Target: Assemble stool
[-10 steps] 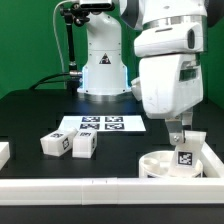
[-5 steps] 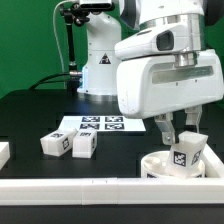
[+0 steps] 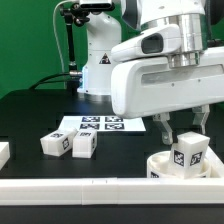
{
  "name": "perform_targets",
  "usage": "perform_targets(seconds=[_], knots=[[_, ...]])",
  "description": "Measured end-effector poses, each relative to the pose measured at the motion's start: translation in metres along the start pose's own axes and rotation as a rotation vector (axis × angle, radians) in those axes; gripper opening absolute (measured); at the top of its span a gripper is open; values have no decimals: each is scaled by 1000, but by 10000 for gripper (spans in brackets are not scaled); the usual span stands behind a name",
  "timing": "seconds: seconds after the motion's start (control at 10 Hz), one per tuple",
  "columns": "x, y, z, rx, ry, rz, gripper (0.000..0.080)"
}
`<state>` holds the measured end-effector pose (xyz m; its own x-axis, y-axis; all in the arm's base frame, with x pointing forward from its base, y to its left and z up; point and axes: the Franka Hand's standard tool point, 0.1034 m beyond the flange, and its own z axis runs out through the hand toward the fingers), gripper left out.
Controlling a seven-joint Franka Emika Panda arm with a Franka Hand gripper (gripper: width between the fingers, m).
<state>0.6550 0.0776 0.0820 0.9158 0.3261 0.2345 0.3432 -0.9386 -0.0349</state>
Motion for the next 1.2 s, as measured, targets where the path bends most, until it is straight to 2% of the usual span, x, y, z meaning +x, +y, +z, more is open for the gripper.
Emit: perform_targets(seconds=[0.4, 1.2], knots=[[-1, 0, 0, 21, 21, 348, 349], [-9, 12, -2, 31, 32, 869, 350]])
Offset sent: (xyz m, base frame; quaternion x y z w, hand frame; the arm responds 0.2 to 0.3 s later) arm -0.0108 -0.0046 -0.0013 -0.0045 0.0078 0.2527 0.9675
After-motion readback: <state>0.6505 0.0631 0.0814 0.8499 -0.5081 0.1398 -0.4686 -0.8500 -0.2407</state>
